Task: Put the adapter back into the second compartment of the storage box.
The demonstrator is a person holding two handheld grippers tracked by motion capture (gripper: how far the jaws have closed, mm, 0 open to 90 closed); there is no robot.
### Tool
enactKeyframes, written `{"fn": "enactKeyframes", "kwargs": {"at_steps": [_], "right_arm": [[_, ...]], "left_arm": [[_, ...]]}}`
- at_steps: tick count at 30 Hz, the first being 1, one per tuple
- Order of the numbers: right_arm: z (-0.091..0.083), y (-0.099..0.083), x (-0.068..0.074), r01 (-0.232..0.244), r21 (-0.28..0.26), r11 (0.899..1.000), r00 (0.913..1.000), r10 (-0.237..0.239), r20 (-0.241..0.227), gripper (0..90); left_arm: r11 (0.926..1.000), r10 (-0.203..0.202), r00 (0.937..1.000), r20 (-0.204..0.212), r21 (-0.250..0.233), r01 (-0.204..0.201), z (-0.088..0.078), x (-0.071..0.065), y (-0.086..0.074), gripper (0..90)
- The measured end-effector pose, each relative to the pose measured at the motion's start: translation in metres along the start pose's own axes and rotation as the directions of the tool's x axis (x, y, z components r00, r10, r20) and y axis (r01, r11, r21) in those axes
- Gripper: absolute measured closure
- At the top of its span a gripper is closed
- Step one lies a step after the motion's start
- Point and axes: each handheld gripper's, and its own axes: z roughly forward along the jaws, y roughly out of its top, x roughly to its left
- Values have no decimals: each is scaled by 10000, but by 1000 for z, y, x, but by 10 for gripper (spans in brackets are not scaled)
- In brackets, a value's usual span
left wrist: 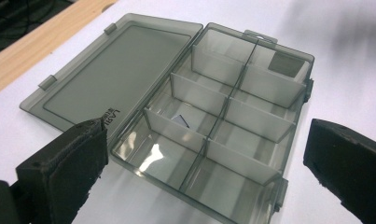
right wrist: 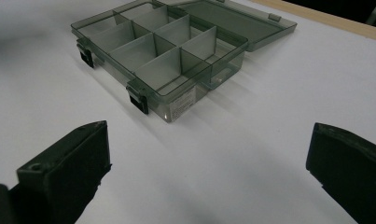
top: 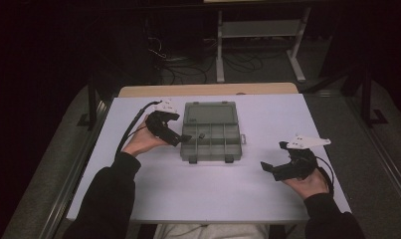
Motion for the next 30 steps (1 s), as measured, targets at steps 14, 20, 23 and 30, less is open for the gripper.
{"fn": "enactKeyframes", "kwargs": {"at_steps": [14, 20, 23, 30], "right_arm": [[0, 0, 0, 7, 16, 10000, 10000, -7, 22, 0], [0, 0, 0, -2, 25, 10000, 10000, 2, 18, 0], [0, 0, 0, 7, 41, 10000, 10000, -7, 12, 0], [0, 0, 0, 4, 33, 10000, 10000, -4, 17, 0]], "left_arm": [[9982, -109, 9991, -400, -595, 85, -27, -5, -19, 0], [9974, -171, 9988, -451, -703, 139, -33, -7, -27, 0], [9969, -165, 9984, -540, -776, 123, -36, -9, -31, 0], [9934, -342, 9975, -624, -1119, 270, -44, -10, -39, 0]]}}
